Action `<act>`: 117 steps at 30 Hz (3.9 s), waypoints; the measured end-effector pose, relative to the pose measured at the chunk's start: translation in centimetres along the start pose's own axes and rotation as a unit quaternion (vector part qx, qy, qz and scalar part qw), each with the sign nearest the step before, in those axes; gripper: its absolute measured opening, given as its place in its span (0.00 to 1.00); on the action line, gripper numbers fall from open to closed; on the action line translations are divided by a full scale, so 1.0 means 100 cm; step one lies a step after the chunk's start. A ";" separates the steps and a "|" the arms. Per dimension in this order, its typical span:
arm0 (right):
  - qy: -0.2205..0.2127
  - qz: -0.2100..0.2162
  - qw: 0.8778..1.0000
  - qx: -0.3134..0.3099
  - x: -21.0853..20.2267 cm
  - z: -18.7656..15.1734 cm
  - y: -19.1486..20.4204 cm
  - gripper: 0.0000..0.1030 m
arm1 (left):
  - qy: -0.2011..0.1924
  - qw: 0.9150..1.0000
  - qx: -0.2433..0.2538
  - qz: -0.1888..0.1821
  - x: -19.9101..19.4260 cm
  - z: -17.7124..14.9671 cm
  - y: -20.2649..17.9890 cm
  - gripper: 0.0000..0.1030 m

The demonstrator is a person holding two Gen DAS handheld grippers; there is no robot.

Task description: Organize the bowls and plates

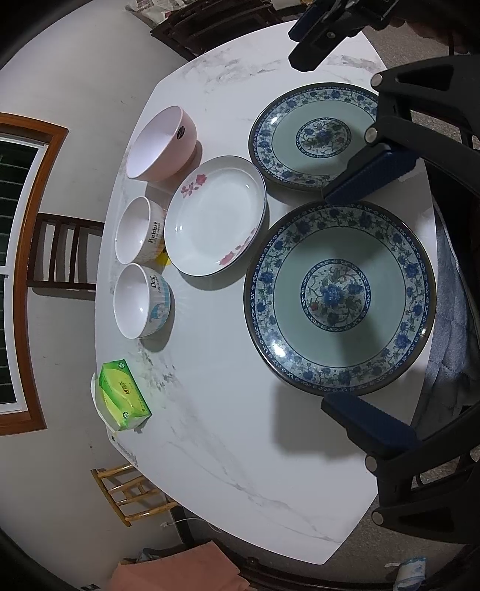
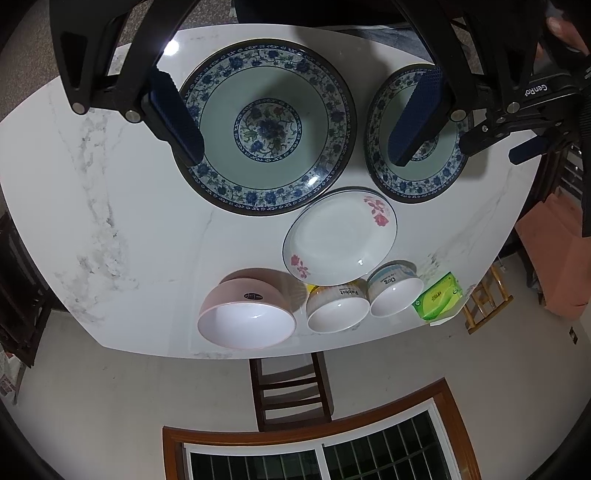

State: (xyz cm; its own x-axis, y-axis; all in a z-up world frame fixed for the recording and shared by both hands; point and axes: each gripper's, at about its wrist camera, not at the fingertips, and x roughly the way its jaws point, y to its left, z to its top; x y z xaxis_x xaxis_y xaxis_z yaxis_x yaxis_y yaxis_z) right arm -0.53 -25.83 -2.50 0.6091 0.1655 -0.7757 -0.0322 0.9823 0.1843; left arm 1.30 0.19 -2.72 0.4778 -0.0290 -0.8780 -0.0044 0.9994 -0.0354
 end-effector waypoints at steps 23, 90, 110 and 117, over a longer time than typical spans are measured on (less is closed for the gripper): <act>0.003 0.004 1.000 0.001 0.000 -0.003 0.002 0.96 | 0.006 1.000 -0.002 -0.001 0.000 -0.001 0.001 1.00; 0.118 0.173 0.978 -0.022 0.079 0.001 0.035 0.55 | 0.070 0.979 -0.167 -0.096 0.035 -0.004 0.113 0.63; 0.205 0.206 0.956 -0.043 0.153 0.014 0.058 0.37 | 0.121 0.952 -0.235 -0.153 0.065 -0.030 0.146 0.55; 0.220 0.202 0.953 -0.043 0.171 0.016 0.061 0.30 | 0.130 0.950 -0.237 -0.159 0.070 -0.035 0.146 0.49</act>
State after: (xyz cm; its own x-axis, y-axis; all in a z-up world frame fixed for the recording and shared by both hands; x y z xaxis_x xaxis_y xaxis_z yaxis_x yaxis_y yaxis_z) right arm 10.96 -17.19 -13.72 0.1423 0.5342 -0.8333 -0.2702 0.8309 0.4865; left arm 1.55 14.46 -11.06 0.2874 -0.3930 -0.8735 -0.3206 0.8199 -0.4743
